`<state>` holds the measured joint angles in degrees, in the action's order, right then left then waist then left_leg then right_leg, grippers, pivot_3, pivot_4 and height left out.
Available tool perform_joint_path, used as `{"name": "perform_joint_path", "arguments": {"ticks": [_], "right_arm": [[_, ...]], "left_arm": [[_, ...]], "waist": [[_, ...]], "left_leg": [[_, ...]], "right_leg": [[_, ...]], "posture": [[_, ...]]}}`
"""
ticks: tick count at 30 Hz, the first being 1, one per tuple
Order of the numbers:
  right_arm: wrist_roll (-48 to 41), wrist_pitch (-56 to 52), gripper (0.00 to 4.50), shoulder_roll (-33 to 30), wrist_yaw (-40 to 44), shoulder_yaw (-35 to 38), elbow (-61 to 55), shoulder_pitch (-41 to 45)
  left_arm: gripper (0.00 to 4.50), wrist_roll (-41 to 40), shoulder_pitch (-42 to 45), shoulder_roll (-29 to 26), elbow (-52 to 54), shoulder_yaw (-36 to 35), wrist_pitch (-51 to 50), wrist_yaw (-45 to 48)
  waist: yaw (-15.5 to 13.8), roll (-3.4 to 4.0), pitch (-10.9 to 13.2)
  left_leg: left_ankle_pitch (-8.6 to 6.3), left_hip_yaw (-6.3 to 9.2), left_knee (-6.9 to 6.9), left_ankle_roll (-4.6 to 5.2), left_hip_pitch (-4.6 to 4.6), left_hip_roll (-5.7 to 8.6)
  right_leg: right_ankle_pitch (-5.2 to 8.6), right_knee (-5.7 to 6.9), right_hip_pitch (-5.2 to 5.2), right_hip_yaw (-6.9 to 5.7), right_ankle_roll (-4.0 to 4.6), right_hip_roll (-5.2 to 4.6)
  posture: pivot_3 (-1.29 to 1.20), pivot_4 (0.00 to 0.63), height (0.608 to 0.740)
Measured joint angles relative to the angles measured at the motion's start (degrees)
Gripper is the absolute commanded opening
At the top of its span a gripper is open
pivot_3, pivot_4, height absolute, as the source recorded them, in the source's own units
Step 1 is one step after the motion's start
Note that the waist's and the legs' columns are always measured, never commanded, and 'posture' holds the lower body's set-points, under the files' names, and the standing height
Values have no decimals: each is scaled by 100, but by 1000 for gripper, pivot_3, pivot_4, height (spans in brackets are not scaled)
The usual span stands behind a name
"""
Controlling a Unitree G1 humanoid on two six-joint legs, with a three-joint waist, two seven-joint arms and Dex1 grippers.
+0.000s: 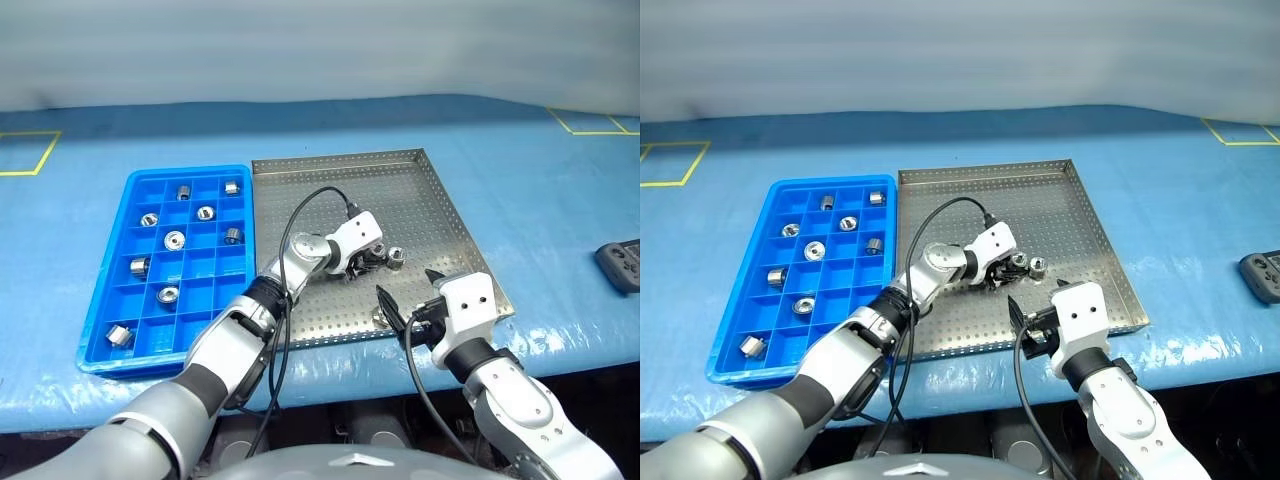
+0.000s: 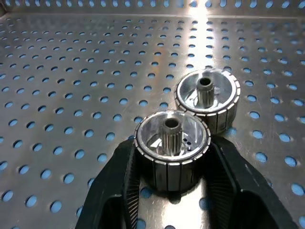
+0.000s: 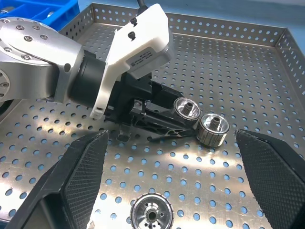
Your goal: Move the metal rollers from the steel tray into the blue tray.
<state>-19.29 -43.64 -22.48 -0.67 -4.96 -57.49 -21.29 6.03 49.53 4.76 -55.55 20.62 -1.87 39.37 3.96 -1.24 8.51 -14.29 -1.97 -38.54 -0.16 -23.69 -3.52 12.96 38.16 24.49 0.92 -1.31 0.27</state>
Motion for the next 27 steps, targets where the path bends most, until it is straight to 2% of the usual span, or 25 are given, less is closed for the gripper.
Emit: {"name": "perform_joint_path", "arguments": {"ticks": [9,12,20,23,27], "right_arm": [[-13,-59,4500,44,43,-109,0,111],[-23,-122,4500,50,108,-131,0,259],[-55,-350,4500,79,364,-88,71,812],[-44,-452,4500,341,287,27,230,1051],[-46,-591,4500,1023,-110,487,546,1180]], "left_arm": [[1676,-28,-92,-94,235,-170,-144,74],[1676,-152,-230,-256,688,-287,-375,190],[1676,-566,-705,-581,2700,-639,-1288,382],[1676,-647,-1004,-671,3011,-634,-1567,427],[1676,-680,-1292,-773,3455,-653,-1857,321]], "waist": [[3,0,-1],[-15,0,-1],[-65,3,-2],[-104,3,-3],[-209,3,-2]], "left_leg": [[0,-1,-2,0,1,-1],[0,0,-2,0,0,-2],[0,2,-1,0,2,-2],[0,3,-3,0,3,-4],[0,1,-5,1,-1,-3]], "right_leg": [[-2,3,0,3,-2,1],[-2,4,1,2,-2,1],[-4,3,0,4,-5,2],[-3,8,0,3,-5,5],[-4,9,2,4,-5,2]], "posture": [[-115,150,740],[-86,150,740],[-30,150,740],[-9,150,740],[-11,150,740]]}}
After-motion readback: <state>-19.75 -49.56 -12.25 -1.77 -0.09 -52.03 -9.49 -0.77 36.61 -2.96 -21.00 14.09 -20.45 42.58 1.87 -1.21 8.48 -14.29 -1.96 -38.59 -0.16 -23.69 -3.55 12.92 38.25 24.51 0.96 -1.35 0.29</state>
